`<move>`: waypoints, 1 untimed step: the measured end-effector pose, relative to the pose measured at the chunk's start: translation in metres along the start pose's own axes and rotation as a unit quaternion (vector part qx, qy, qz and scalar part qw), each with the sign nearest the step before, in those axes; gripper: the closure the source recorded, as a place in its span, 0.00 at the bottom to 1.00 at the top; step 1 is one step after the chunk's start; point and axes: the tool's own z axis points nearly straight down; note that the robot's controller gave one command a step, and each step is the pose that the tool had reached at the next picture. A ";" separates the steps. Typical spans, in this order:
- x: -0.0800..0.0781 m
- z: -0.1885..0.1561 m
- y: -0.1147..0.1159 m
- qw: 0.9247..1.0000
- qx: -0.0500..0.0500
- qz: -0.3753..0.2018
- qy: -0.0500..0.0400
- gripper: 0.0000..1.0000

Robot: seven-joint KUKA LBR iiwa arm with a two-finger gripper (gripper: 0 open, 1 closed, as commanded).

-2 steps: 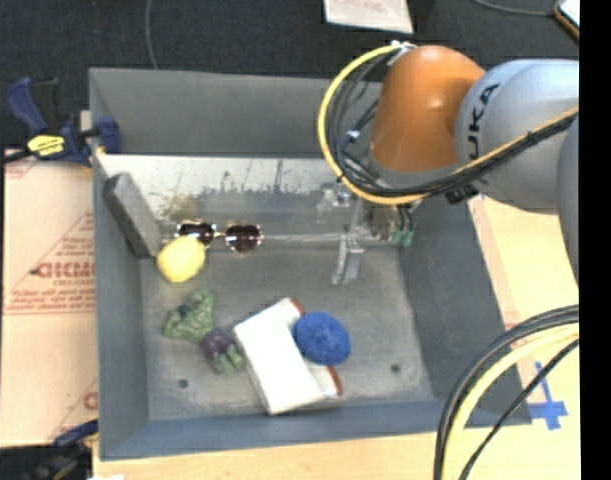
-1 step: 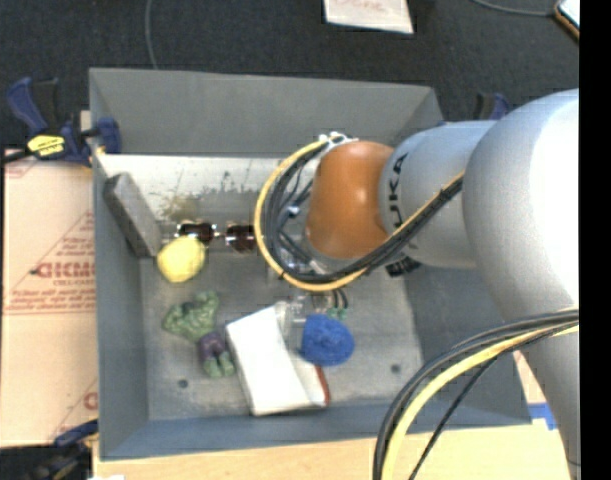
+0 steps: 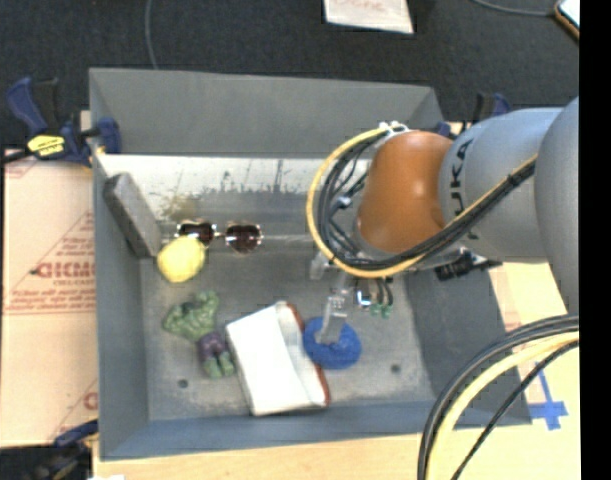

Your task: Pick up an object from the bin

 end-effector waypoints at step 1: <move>0.011 0.019 -0.013 0.999 -0.001 0.040 0.009 0.00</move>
Offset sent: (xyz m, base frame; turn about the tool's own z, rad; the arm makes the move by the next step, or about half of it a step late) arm -0.0206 -0.0226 -0.0492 0.1017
